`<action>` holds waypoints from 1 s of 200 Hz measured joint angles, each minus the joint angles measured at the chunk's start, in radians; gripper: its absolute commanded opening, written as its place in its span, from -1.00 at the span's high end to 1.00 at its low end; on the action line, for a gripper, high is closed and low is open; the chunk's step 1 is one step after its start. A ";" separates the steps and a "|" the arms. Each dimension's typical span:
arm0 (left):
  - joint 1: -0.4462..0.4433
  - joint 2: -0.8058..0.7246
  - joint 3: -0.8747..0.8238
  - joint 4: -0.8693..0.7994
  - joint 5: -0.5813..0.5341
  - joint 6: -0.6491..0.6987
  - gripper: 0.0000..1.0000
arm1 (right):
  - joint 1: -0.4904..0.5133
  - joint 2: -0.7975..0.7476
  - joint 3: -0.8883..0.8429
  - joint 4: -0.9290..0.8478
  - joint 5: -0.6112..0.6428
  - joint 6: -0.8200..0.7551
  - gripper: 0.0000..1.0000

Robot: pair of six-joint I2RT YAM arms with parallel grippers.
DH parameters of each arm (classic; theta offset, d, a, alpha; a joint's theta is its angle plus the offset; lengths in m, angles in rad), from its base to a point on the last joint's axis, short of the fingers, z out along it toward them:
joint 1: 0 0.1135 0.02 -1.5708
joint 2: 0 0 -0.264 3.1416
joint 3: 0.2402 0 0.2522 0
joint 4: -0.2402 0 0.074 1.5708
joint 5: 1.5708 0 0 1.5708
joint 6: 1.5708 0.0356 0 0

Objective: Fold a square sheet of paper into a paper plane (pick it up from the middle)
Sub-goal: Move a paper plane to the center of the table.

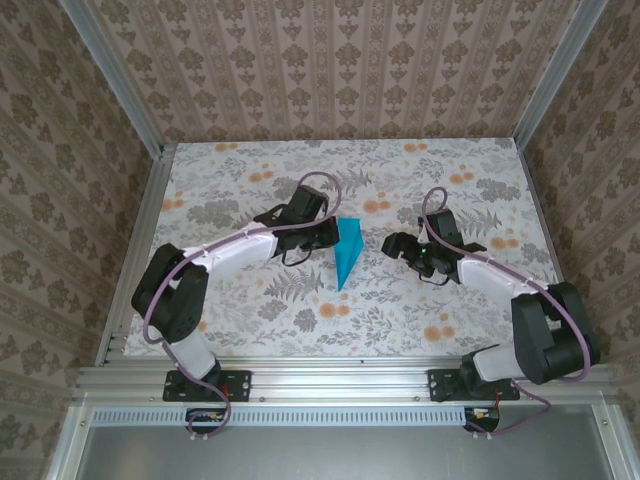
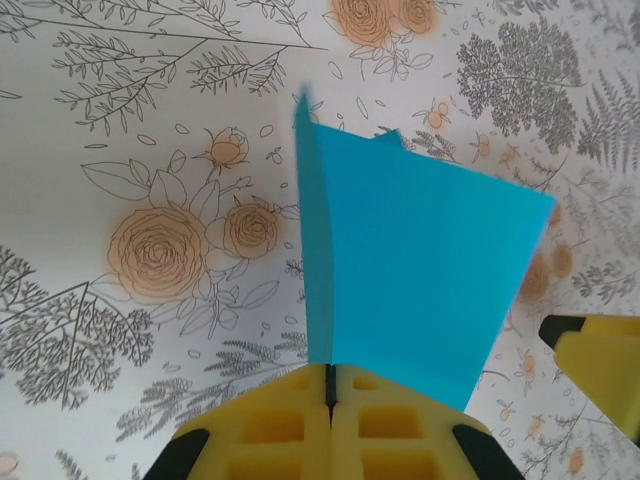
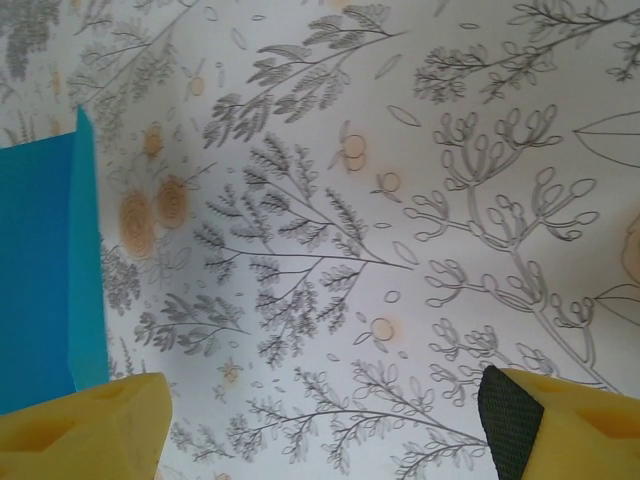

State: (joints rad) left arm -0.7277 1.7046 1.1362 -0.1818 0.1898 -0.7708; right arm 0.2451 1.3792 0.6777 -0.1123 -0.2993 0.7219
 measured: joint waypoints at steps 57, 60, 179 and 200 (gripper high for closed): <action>0.036 0.071 -0.148 0.305 0.126 -0.120 1.00 | 0.093 -0.035 0.024 -0.014 0.031 0.006 -0.52; 0.037 0.077 -0.153 0.315 0.129 -0.127 1.00 | 0.104 -0.035 0.031 -0.019 0.036 0.005 -0.49; 0.049 0.101 -0.281 0.475 0.148 -0.224 1.00 | 0.383 0.237 0.307 -0.161 0.190 -0.061 -0.01; 0.051 0.101 -0.281 0.481 0.148 -0.225 1.00 | 0.394 0.269 0.324 -0.180 0.208 -0.064 -0.12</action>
State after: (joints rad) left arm -0.6769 1.8057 0.8555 0.2989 0.3382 -0.9955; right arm 0.6395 1.6485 1.0019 -0.2928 -0.0914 0.6579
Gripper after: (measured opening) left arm 0.058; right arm 0.539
